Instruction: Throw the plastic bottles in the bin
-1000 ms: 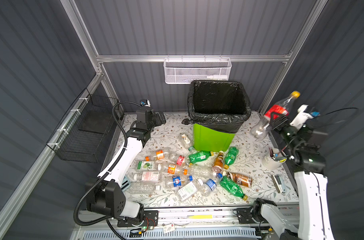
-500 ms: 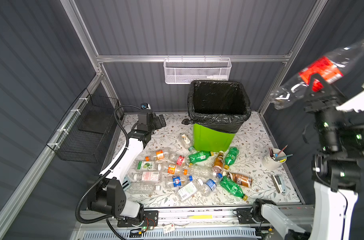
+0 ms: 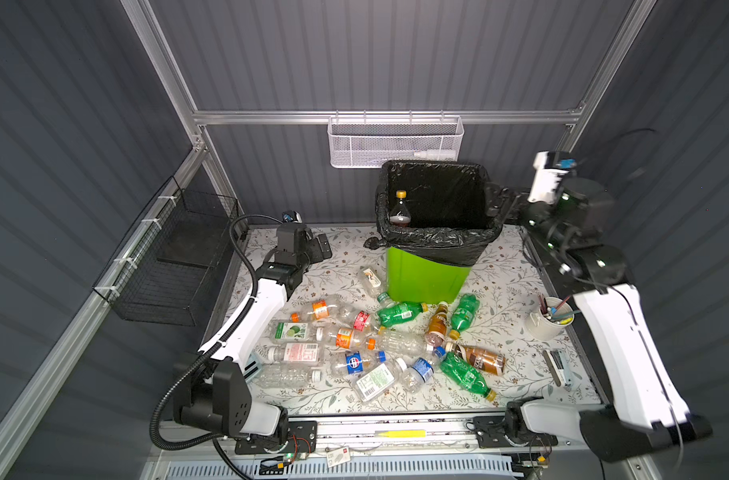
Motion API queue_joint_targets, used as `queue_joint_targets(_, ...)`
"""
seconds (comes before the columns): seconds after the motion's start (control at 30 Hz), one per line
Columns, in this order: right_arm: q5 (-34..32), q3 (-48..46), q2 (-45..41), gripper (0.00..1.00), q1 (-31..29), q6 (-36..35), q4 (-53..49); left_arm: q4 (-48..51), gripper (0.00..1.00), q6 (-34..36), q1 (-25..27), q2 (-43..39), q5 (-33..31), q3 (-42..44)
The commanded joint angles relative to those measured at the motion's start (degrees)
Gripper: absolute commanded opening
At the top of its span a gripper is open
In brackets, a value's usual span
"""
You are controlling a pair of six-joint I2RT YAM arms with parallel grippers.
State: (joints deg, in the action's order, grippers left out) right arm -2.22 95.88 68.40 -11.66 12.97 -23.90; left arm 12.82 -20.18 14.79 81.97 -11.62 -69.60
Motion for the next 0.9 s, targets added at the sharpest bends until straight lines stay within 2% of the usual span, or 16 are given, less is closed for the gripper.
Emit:
queue_joint_targets(0.0, -4.7, -5.0, -6.8, 0.99, 0.6, -1.6, 6.9, 1.1, 1.0, 0.3, -0.5, -1.9, 0.0, 0.6)
queue_joint_targets(0.13, -4.3, -12.3, -10.8, 0.99, 3.0, 0.5, 6.7, 1.8, 1.0, -0.3, -0.4, -1.0, 2.2, 0.5)
queue_joint_targets(0.33, -3.0, -24.3, -16.1, 0.99, 8.7, 6.0, 5.7, 1.4, 1.0, -8.8, 0.8, 4.1, 9.6, 1.4)
queue_joint_targets(0.57, -0.5, -36.5, -20.9, 0.99, 15.0, 11.3, 3.0, 3.8, 1.0, -14.0, 8.4, 15.7, 9.3, -3.9)
queue_joint_targets(0.87, 1.2, -45.6, -24.1, 0.99, 19.3, 13.9, 2.1, 3.4, 1.0, -22.1, 9.6, 24.6, 12.7, -6.8)
